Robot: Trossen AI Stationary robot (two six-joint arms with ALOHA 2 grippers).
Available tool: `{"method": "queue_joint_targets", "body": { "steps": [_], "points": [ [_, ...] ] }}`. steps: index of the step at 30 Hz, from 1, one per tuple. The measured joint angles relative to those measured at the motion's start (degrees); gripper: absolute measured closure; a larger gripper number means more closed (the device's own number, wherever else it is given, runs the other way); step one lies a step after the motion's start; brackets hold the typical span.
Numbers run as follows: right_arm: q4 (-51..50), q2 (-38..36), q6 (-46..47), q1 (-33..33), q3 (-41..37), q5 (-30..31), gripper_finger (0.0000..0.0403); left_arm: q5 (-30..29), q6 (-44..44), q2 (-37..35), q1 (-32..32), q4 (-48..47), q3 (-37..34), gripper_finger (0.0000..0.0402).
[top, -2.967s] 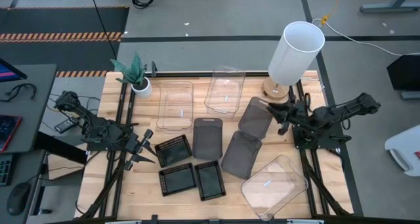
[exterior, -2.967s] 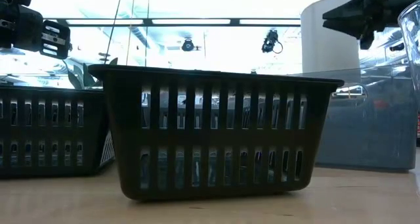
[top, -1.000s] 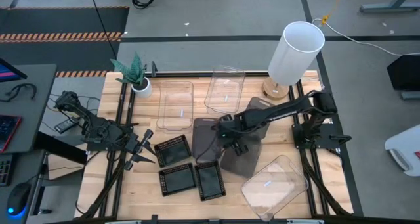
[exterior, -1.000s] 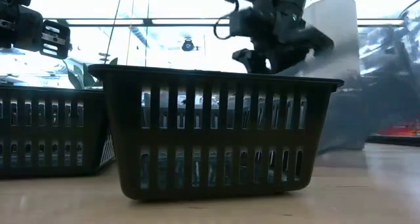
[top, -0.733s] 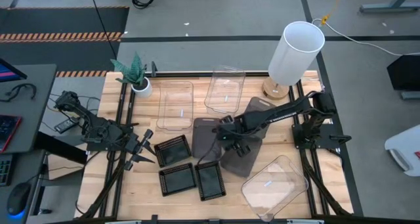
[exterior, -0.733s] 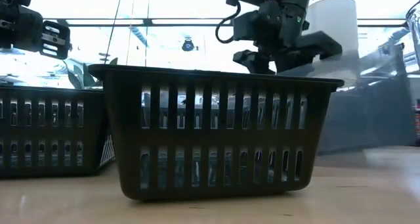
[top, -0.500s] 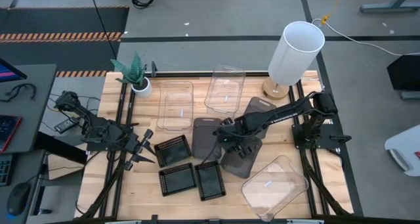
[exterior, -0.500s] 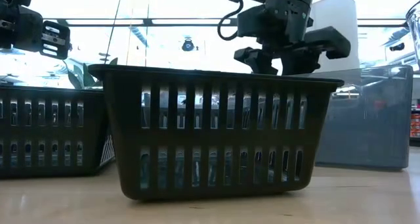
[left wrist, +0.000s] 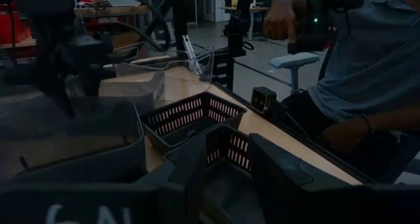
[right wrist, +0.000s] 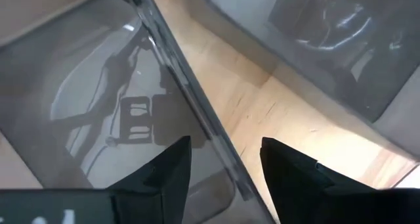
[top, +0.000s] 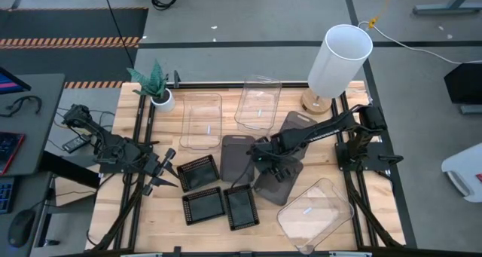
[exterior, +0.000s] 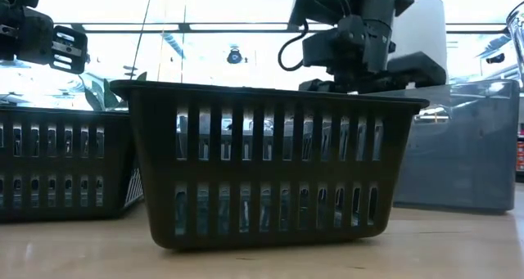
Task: Stack baskets by color
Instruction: Stack the bottom right black bin on the top of the top right black bin
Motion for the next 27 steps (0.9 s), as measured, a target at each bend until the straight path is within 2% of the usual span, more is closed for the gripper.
{"method": "queue_joint_targets", "body": {
  "steps": [10, 20, 27],
  "points": [
    [3.22, 0.0, -1.23, -0.02, -3.2, 0.17, 0.0282, 0.0, 0.0, 0.0, -0.01, 0.0, 0.0, 0.028],
    [2.13, -0.02, -3.91, 0.89, -2.97, -0.25, 0.0392, -0.02, 0.0, 0.0, 0.0, 0.0, 0.0, 0.028],
    [-6.38, -0.25, -3.81, 1.5, 2.7, 1.42, 0.0393, -0.02, 0.0, 0.0, 0.0, 0.0, 0.0, 0.028]
  ]
}}
